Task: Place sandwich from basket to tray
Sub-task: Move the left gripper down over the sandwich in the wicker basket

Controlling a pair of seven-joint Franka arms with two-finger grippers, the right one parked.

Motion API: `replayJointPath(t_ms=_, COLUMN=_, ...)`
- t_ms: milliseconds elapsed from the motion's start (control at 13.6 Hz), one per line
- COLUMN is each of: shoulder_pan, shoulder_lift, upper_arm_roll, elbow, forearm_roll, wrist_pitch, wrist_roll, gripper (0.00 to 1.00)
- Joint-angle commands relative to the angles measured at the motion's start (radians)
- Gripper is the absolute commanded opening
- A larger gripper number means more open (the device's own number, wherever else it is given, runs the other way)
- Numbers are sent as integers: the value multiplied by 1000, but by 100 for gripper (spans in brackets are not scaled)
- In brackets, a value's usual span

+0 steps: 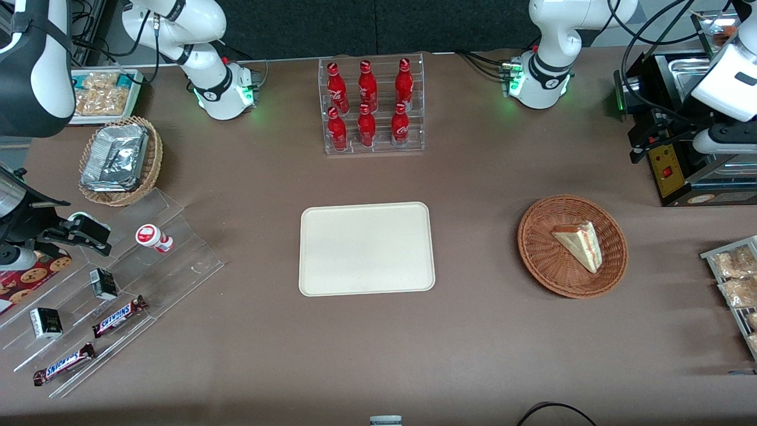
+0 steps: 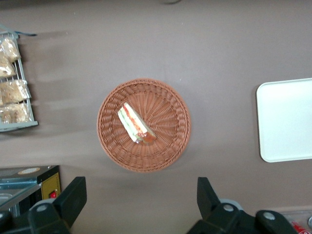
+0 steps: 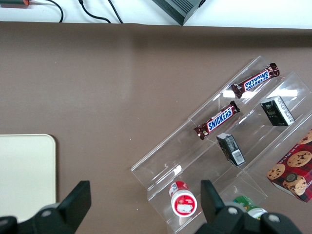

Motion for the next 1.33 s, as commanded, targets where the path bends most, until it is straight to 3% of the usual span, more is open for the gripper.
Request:
replayJointPath(t_ms=0, shoulder_pan=-1, shoulder_lift=19, upper_arm_roll=2, elbow=27, forearm_roll=-6, wrist_pitch=-42, wrist_roll=18, gripper=100)
replayJointPath(t_ms=221, shoulder_pan=9, shoulder_lift=54, upper_arm_roll=6, elbow=24, forearm_roll=-7, wrist_pitch=-64, wrist_roll=-3, gripper=100)
replayJointPath(t_ms=442, shoulder_pan=10, shoulder_lift=103, upper_arm_roll=8, elbow=-57, forearm_roll=-4, wrist_pitch=-29, wrist_roll=-297, gripper=100)
replayJointPath(t_ms=811, shoulder_pan=45, shoulder_lift=126, upper_arm_roll=14, elbow=-381, forearm_roll=-3, wrist_pitch=360, wrist_roll=-537, gripper=100)
replayJointPath(t_ms=1032, shoulder_pan=90, shoulder_lift=155, upper_arm_roll=14, elbow=-555, forearm_roll=-3, wrist_pitch=615, wrist_roll=-548, gripper=100)
replayJointPath(t_ms=1253, shoulder_pan=101, shoulder_lift=261, upper_arm_roll=14, elbow=-587, forearm_roll=-1, wrist_pitch=736, wrist_roll=-615, gripper=100)
